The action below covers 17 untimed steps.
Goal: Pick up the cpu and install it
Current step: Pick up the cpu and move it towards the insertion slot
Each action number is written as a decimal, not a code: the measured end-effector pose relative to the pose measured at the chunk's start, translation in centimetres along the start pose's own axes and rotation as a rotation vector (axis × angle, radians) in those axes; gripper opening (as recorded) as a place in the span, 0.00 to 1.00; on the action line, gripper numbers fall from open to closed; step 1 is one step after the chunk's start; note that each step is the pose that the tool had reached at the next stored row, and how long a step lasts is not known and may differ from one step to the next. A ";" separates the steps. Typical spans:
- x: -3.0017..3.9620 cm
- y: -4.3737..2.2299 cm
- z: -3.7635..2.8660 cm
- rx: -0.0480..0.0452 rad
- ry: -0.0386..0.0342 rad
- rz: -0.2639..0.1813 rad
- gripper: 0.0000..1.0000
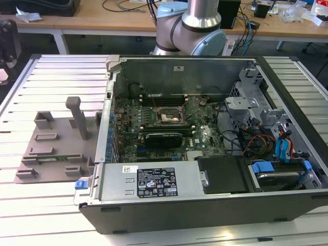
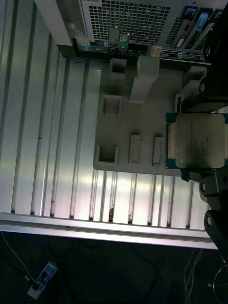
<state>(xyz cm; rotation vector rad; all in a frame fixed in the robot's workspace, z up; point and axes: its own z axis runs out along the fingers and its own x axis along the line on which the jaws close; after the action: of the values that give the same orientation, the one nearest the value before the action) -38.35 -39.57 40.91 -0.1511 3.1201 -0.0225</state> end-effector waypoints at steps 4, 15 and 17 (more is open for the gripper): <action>-0.02 -0.02 -0.94 -0.0001 -0.0001 0.000 0.55; -2.10 -0.22 -0.90 -0.0011 0.0000 0.000 0.55; -2.79 -0.28 -0.88 -0.0011 0.0000 0.000 0.55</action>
<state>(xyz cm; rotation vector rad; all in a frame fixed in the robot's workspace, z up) -35.56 -39.57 41.84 -0.1511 3.1202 -0.0208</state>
